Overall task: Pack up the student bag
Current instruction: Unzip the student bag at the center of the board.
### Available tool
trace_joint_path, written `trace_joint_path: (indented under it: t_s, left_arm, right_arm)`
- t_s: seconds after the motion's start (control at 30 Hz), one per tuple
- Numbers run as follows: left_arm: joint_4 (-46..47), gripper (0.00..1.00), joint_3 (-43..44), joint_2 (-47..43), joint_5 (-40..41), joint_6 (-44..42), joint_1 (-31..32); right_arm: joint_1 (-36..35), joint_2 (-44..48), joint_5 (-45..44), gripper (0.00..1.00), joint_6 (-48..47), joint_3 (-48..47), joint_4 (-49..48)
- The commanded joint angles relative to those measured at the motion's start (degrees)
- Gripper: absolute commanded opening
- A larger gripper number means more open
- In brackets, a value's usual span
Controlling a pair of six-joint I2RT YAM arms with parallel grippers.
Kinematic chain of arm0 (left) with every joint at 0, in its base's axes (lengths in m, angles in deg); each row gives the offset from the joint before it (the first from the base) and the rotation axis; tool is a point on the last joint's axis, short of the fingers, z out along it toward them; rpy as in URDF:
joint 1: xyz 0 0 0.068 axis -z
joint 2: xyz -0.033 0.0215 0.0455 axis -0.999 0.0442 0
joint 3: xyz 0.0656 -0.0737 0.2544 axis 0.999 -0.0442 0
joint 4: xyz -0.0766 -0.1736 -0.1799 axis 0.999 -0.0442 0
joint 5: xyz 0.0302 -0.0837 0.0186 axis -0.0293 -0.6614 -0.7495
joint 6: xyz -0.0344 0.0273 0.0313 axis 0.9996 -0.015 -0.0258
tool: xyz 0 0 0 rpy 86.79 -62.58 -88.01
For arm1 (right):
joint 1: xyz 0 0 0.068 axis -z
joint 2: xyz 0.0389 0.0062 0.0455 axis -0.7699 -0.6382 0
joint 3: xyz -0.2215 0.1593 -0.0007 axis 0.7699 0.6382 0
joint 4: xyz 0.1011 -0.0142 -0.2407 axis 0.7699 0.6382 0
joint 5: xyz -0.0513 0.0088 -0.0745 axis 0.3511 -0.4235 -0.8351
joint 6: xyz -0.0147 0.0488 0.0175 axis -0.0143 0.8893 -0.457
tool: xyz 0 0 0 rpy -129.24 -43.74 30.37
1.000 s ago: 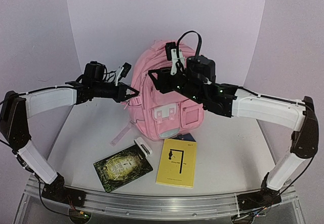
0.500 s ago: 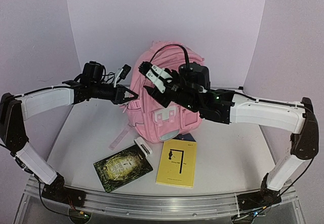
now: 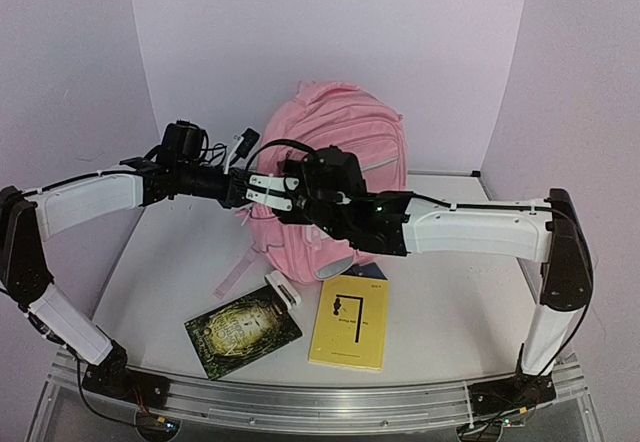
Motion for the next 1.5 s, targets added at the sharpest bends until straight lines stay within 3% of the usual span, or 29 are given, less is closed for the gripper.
trace_joint_path:
  t_s: [0.0, 0.23, 0.37, 0.53, 0.67, 0.97, 1.07, 1.17, 1.23, 1.27, 1.3, 1.47]
  left_arm:
    - [0.7, 0.00, 2.2, -5.1, -1.6, -1.1, 0.6]
    - [0.4, 0.00, 2.2, -5.9, -0.9, -1.1, 0.7]
    - [0.2, 0.00, 2.2, -5.6, -0.3, -2.3, 0.7]
    - [0.2, 0.00, 1.8, -4.9, 1.6, -2.9, 0.7]
    - [0.4, 0.00, 1.6, -4.6, 2.1, -2.9, 0.7]
    - [0.8, 0.00, -0.2, -4.7, 6.0, -3.2, 0.6]
    - [0.9, 0.00, -0.6, -4.8, 6.8, -2.9, 0.6]
    - [0.9, 0.00, -0.6, -4.5, 7.0, -2.5, 0.6]
    - [0.8, 0.00, -0.5, -4.3, 6.9, -2.5, 0.6]
    - [0.8, 0.00, -0.5, -4.2, 6.8, -2.4, 0.6]
    - [0.8, 0.00, -0.4, -4.2, 6.7, -2.5, 0.6]
    - [1.7, 0.00, -1.0, -5.6, 7.5, -4.9, 1.9]
  right_arm:
    - [0.3, -1.8, -9.9, 0.47, -8.0, -3.4, -4.1]
    - [0.3, -2.9, -13.6, 0.35, -12.2, -5.2, -6.9]
    - [0.3, -3.8, -15.1, 0.13, -13.5, -6.7, -8.1]
    - [0.3, -2.3, -14.8, 0.00, -11.3, -6.5, -17.7]
    - [0.3, -0.9, -15.5, 0.00, -4.6, -7.9, -21.3]
    - [3.4, 3.9, -16.4, 0.00, 15.7, -7.5, -19.0]
    - [6.5, 7.4, -10.1, 0.00, 27.0, -6.6, -12.5]
    - [8.7, 12.4, 4.0, 0.00, 32.4, -2.8, -7.7]
    - [8.7, 14.8, 9.6, 0.12, 30.5, 0.5, -7.5]
    - [8.7, 15.5, 11.3, 0.29, 29.8, 1.7, -7.3]
    - [8.7, 15.9, 12.2, 0.38, 29.3, 2.1, -6.9]
    - [8.6, 14.1, 16.7, 0.64, 28.4, -2.6, 1.4]
